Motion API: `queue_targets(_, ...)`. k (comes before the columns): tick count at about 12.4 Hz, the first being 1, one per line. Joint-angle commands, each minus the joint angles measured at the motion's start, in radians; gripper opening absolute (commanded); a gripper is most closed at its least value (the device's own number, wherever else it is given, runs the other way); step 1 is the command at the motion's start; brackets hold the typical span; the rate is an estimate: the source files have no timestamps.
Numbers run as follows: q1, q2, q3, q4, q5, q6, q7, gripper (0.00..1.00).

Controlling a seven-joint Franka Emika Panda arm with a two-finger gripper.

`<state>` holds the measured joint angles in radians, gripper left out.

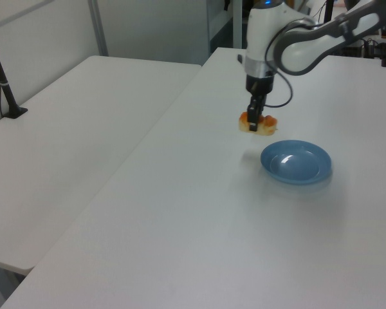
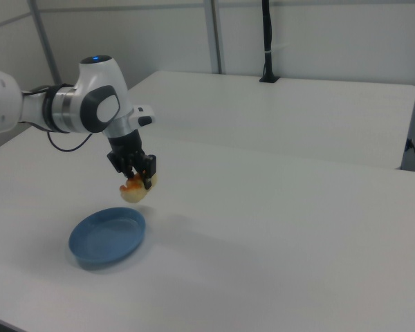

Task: Put the bread on a plate
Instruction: 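Carry the held pastry over the blue plate and lower it, then open the gripper to release the pastry onto the plate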

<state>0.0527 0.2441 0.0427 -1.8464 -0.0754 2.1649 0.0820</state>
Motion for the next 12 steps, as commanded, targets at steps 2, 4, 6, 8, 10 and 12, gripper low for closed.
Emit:
queue_targets(2,0.009,-0.164,-0.006,-0.249,0.048,0.03,-0.039,0.49)
queue_targets(4,0.018,-0.204,-0.004,-0.335,0.063,0.11,-0.015,0.49)
queue_targets(6,0.041,-0.222,-0.004,-0.385,0.063,0.15,0.025,0.49)
queue_targets(8,0.048,-0.241,-0.004,-0.45,0.063,0.218,0.059,0.49)
queue_targets(10,0.07,-0.241,-0.003,-0.49,0.063,0.285,0.104,0.49)
queue_targets(12,0.07,-0.241,-0.003,-0.499,0.063,0.286,0.104,0.52)
